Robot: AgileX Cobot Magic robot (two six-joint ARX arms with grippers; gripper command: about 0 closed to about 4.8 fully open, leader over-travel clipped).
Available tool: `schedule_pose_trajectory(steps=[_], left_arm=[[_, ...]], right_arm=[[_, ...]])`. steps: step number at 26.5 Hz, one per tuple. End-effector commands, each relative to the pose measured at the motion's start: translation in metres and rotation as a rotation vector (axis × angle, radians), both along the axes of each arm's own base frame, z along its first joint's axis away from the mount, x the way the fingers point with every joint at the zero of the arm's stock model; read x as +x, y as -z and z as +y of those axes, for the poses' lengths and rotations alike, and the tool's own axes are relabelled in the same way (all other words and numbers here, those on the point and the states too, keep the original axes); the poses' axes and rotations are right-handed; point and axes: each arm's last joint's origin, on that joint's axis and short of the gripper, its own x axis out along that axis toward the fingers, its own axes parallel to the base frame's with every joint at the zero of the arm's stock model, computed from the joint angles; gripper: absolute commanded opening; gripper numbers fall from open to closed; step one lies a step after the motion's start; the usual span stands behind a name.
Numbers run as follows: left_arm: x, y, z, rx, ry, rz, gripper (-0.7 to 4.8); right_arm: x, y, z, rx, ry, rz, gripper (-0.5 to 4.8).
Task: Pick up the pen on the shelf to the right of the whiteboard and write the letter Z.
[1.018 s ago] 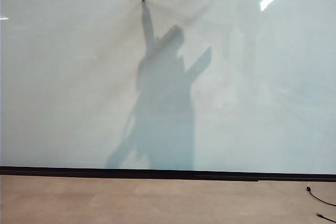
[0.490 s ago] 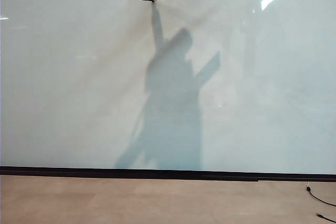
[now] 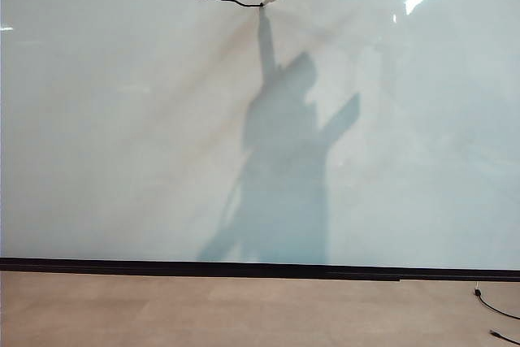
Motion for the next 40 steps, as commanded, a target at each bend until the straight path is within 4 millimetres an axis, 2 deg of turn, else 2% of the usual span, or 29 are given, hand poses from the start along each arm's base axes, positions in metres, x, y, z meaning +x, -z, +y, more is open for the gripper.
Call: schedule_pose_trajectory(steps=[1,9,17,25,30,31,40], left_arm=[[0.000,-0.001,0.000,0.004,0.001,-0.007,-0.04],[0.000,-0.001,0.000,0.004,0.001,-0.007,-0.04],[0.000,-0.001,0.000,0.004,0.001,-0.007,-0.04],[0.000,-0.001,0.000,0.004,0.001,-0.007,-0.05],[0.000,-0.001,0.000,0.004,0.001,-0.007,-0.04],[0.000,-0.001,0.000,0.004,0.001,-0.007,-0.04],[0.000,-0.001,0.000,0.004,0.001,-0.007,-0.04]], right_arm=[[0.000,-0.007,-0.006,0.013,0.079,-0.045,-0.06],[-0.002,-0.006,-0.011,0.011,0.092,-0.049,-0.05],[-0.005,-0.005,-0.007,0.008,0.062,-0.042,-0.05],[-0.017,0.007,0.023,-0.036,-0.037,-0.013,-0.06],[-0.015,0.019,0.041,-0.054,-0.079,0.013,-0.05],[-0.014,0.025,0.050,-0.057,-0.098,0.016,-0.05],[-0.003,0.053,0.075,-0.041,-0.135,0.054,-0.05]])
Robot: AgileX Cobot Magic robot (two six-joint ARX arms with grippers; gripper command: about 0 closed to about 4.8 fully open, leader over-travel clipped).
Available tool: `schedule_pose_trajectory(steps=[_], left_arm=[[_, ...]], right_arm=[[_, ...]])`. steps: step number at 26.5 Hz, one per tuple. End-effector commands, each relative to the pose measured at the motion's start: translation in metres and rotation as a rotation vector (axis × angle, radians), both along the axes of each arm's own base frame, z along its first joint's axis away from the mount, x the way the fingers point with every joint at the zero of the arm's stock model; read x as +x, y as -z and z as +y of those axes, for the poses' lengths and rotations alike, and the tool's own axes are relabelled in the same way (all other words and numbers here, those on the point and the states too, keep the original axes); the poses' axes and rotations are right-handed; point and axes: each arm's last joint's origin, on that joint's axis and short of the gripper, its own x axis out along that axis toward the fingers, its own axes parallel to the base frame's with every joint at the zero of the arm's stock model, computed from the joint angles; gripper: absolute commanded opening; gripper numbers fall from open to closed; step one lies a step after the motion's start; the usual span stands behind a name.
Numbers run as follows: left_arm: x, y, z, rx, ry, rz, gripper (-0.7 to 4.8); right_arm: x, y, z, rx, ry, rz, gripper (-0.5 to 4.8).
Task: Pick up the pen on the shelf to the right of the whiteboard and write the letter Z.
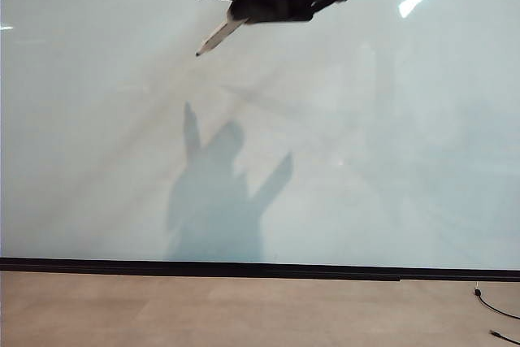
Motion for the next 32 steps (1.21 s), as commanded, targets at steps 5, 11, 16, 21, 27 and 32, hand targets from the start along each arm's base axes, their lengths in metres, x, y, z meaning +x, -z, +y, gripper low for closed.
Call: schedule_pose_trajectory(steps=[5,11,16,21,27,32], left_arm=[[0.000,-0.001,0.000,0.004,0.001,-0.007,-0.04],[0.000,-0.001,0.000,0.004,0.001,-0.007,-0.04],[0.000,-0.001,0.000,0.004,0.001,-0.007,-0.05],[0.000,-0.001,0.000,0.004,0.001,-0.007,-0.04],[0.000,-0.001,0.000,0.004,0.001,-0.007,-0.05],[0.000,-0.001,0.000,0.004,0.001,-0.007,-0.04]], right_arm=[[0.012,0.016,0.014,0.046,0.017,-0.007,-0.05],[0.024,0.023,0.024,0.046,0.020,0.014,-0.05],[0.027,0.023,0.027,0.047,0.049,0.014,-0.05],[0.028,0.021,0.025,0.049,0.096,0.003,-0.05],[0.026,0.016,0.022,0.043,0.125,-0.015,-0.05],[0.023,0.004,0.015,0.025,0.146,-0.042,-0.06]])
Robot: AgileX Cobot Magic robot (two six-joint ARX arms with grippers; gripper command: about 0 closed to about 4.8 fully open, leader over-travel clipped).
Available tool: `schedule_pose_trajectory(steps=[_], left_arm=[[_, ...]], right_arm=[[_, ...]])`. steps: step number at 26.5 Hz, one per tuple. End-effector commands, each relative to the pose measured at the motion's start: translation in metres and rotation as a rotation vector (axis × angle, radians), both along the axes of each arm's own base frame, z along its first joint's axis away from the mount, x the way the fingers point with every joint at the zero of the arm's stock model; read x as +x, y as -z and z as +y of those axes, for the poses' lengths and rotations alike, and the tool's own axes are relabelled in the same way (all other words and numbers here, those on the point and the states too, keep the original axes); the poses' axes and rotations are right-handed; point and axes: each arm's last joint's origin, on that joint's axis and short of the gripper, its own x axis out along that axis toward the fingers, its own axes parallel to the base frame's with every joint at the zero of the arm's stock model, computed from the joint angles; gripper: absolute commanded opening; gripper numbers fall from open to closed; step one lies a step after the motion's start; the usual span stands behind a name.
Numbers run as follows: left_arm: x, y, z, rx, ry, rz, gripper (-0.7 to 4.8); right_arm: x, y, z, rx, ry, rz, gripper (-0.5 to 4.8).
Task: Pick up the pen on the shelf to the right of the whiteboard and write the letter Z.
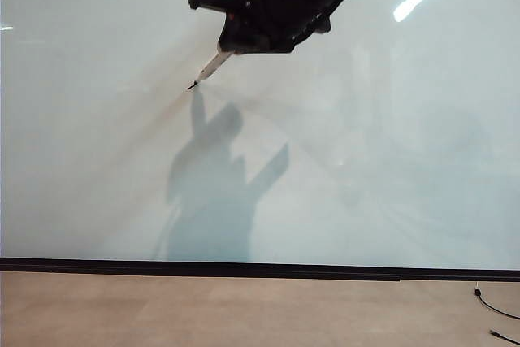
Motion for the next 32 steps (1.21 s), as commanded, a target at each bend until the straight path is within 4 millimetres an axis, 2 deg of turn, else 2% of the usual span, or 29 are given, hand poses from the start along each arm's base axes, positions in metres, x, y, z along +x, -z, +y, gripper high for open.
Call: schedule_pose_trajectory(steps=[1,16,32], left_arm=[[0.000,-0.001,0.000,0.004,0.001,-0.008,-0.04],[0.000,-0.001,0.000,0.004,0.001,-0.008,-0.04],[0.000,-0.001,0.000,0.004,0.001,-0.008,-0.04]], right_arm=[[-0.001,-0.015,-0.007,0.013,0.057,-0.051,-0.06],[-0.010,-0.045,-0.034,-0.014,0.124,-0.102,-0.06],[-0.029,-0.078,-0.058,-0.018,0.184,-0.182,-0.06]])
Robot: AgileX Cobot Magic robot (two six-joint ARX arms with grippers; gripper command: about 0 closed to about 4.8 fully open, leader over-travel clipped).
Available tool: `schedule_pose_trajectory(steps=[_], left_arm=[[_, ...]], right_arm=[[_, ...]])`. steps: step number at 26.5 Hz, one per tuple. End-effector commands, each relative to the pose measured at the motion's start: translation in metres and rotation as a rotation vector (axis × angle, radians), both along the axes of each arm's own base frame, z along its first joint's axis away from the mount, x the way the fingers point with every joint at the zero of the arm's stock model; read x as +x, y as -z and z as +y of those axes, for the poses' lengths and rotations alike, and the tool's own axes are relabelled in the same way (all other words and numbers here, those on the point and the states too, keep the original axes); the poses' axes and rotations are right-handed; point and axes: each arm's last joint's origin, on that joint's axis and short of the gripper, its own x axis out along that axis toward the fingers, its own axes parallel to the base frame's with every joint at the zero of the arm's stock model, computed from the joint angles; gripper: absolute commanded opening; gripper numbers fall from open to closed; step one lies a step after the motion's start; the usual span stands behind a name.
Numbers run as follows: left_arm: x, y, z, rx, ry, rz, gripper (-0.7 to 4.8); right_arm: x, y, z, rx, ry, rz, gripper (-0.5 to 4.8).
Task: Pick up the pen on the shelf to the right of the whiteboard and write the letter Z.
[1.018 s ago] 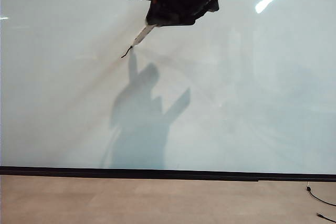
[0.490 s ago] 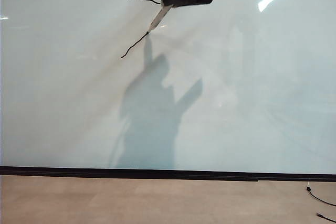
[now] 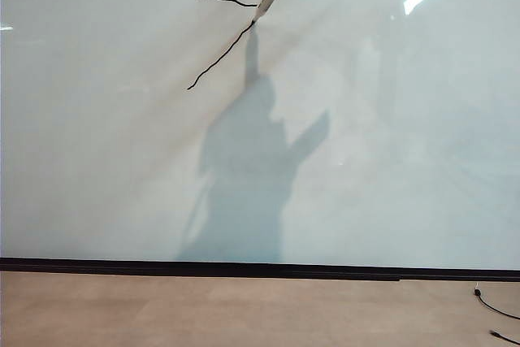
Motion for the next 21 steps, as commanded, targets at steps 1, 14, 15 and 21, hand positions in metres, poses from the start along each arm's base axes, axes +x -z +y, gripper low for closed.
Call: schedule_pose_trajectory(steps=[1,14,15,21], left_arm=[[0.000,-0.001,0.000,0.004,0.001,-0.007,-0.04],[0.000,-0.001,0.000,0.004,0.001,-0.007,-0.04],[0.000,-0.001,0.000,0.004,0.001,-0.007,-0.04],[0.000,-0.001,0.000,0.004,0.001,-0.007,-0.05]], right_arm=[[-0.003,-0.013,-0.007,0.019,0.053,-0.058,-0.06],[-0.021,-0.011,0.001,0.003,-0.026,-0.039,-0.06],[-0.026,-0.006,0.007,-0.001,-0.049,-0.029,-0.06],[-0.028,0.027,0.042,0.055,-0.120,-0.006,-0.06]])
